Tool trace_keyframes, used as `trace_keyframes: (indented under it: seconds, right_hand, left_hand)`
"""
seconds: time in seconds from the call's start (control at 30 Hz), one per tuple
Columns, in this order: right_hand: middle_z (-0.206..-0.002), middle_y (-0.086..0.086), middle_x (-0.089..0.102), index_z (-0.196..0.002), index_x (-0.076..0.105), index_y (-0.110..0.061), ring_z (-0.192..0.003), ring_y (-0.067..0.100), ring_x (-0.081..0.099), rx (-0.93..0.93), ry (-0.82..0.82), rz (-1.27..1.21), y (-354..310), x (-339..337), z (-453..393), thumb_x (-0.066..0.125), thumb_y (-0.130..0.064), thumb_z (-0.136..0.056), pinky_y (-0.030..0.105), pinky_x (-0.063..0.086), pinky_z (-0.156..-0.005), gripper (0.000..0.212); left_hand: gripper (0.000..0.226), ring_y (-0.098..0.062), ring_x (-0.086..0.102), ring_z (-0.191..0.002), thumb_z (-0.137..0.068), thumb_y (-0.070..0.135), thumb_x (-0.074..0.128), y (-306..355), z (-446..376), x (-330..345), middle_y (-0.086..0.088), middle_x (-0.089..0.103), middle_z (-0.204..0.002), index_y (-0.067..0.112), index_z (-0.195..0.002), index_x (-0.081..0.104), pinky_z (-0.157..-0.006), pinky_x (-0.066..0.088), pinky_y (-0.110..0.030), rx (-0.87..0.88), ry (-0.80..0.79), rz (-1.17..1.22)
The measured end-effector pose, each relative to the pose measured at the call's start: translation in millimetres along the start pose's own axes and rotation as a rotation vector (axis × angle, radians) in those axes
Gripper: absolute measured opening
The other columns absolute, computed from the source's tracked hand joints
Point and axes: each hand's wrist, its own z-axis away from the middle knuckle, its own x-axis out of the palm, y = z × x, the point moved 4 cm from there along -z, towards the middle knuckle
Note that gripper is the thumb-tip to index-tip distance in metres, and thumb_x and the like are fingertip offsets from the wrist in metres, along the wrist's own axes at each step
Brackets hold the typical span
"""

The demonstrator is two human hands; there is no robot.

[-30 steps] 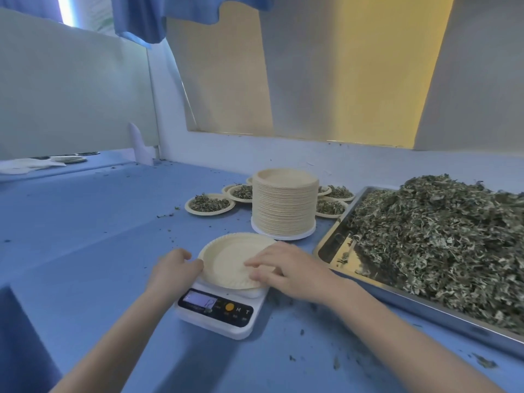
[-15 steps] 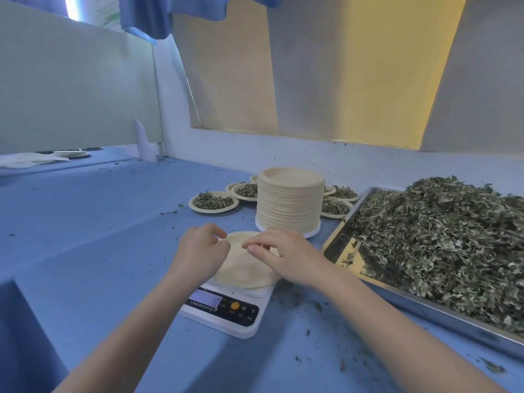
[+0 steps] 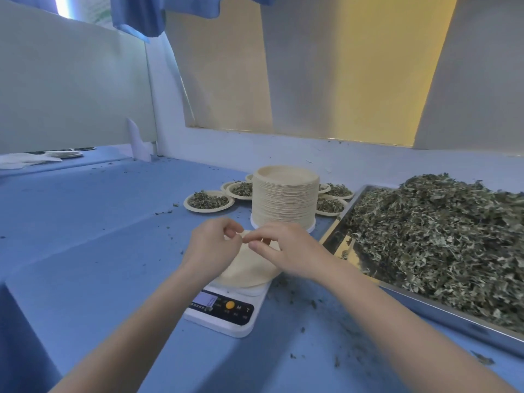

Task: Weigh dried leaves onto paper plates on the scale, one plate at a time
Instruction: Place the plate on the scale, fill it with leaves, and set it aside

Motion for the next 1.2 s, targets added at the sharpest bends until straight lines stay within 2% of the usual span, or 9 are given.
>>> trace_keyframes:
  seconds: [0.27, 0.43, 0.57, 0.67, 0.73, 0.87, 1.0, 1.13, 1.2]
  right_hand:
    - [-0.081, -0.005, 0.061, -0.095, 0.07, -0.021, -0.075, 0.012, 0.052, 0.193, 0.118, 0.163, 56.1, -72.2, 62.1, 0.058, -0.019, -0.089, 0.032, 0.045, -0.071, 0.013]
    - [-0.098, -0.007, 0.067, -0.119, 0.061, -0.037, -0.084, 0.009, 0.057, 0.469, 0.035, 0.297, 104.9, -116.8, 129.3, 0.056, -0.028, -0.091, 0.03, 0.049, -0.081, 0.03]
    - [-0.124, 0.001, 0.055, -0.138, 0.043, -0.031, -0.104, 0.017, 0.055, 0.703, -0.111, 0.518, 135.7, -139.5, 171.6, 0.062, -0.042, -0.086, 0.034, 0.048, -0.089, 0.056]
    - [-0.131, 0.004, 0.048, -0.144, 0.033, -0.024, -0.114, 0.025, 0.053, 0.822, -0.228, 0.588, 152.9, -140.8, 187.9, 0.069, -0.049, -0.078, 0.037, 0.048, -0.091, 0.079]
    - [-0.128, 0.006, 0.051, -0.142, 0.036, -0.02, -0.114, 0.027, 0.053, 0.837, -0.274, 0.615, 159.5, -136.2, 187.8, 0.071, -0.049, -0.076, 0.039, 0.048, -0.092, 0.081]
    - [-0.116, 0.011, 0.055, -0.126, 0.046, -0.011, -0.105, 0.031, 0.056, 0.813, -0.326, 0.747, 166.9, -121.9, 173.6, 0.069, -0.037, -0.077, 0.035, 0.046, -0.084, 0.06]
    - [-0.115, 0.011, 0.057, -0.12, 0.047, -0.007, -0.102, 0.028, 0.057, 0.753, -0.349, 0.763, 165.7, -117.8, 165.7, 0.07, -0.029, -0.078, 0.033, 0.044, -0.08, 0.053]
    - [-0.114, -0.004, 0.053, -0.127, 0.05, -0.029, -0.094, 0.012, 0.05, 0.718, -0.256, 0.364, 156.8, -140.4, 181.0, 0.075, -0.024, -0.075, 0.025, 0.043, -0.081, 0.058]
    - [-0.114, -0.009, 0.05, -0.127, 0.048, -0.037, -0.093, 0.009, 0.054, 0.703, -0.227, 0.333, 153.7, -152.3, 193.0, 0.076, -0.028, -0.075, 0.026, 0.048, -0.083, 0.06]
  left_hand:
    - [0.026, -0.018, 0.057, -0.087, -0.088, 0.006, 0.046, 99.4, -13.0, 98.4, -0.001, 0.067, -0.093, 0.019, -0.092, 0.068, -0.066, 0.032, -0.02, 0.238, -0.187, 0.01]
    - [0.026, -0.007, 0.048, -0.064, -0.089, 0.012, 0.043, 140.8, -5.5, 171.1, 0.0, 0.063, -0.091, 0.025, -0.101, 0.063, -0.05, 0.034, -0.015, 0.285, -0.41, 0.0]
    - [0.036, -0.014, 0.052, -0.083, -0.085, 0.015, 0.053, 152.2, -1.1, 210.3, -0.004, 0.058, -0.113, 0.021, -0.12, 0.057, -0.069, 0.042, -0.026, 0.28, -0.562, -0.085]
    - [0.064, -0.018, 0.058, -0.08, -0.081, 0.015, 0.062, 157.4, 0.0, 235.6, -0.009, 0.058, -0.116, 0.018, -0.14, 0.039, -0.062, 0.047, -0.026, 0.268, -0.709, -0.156]
    - [0.082, -0.017, 0.054, -0.075, -0.078, 0.016, 0.069, 160.2, 2.0, 249.2, -0.011, 0.058, -0.119, 0.019, -0.148, 0.025, -0.049, 0.041, -0.02, 0.26, -0.784, -0.196]
    - [0.102, -0.016, 0.056, -0.08, -0.072, 0.011, 0.076, 164.6, 7.5, 269.2, -0.012, 0.061, -0.119, 0.021, -0.151, 0.011, -0.062, 0.043, -0.019, 0.295, -0.858, -0.161]
    - [0.101, -0.018, 0.058, -0.084, -0.071, 0.005, 0.076, 166.3, 10.2, 276.2, -0.009, 0.061, -0.115, 0.021, -0.15, 0.015, -0.068, 0.048, -0.022, 0.294, -0.917, -0.096]
    - [0.086, -0.011, 0.059, -0.072, -0.065, 0.008, 0.082, 163.8, 6.2, 265.3, 0.002, 0.053, -0.107, 0.027, -0.138, 0.041, -0.048, 0.046, -0.014, 0.32, -0.878, -0.066]
    - [0.087, -0.013, 0.059, -0.075, -0.064, 0.013, 0.084, 164.9, 3.5, 260.3, -0.004, 0.042, -0.123, 0.032, -0.138, 0.04, -0.051, 0.045, -0.015, 0.368, -0.842, -0.14]
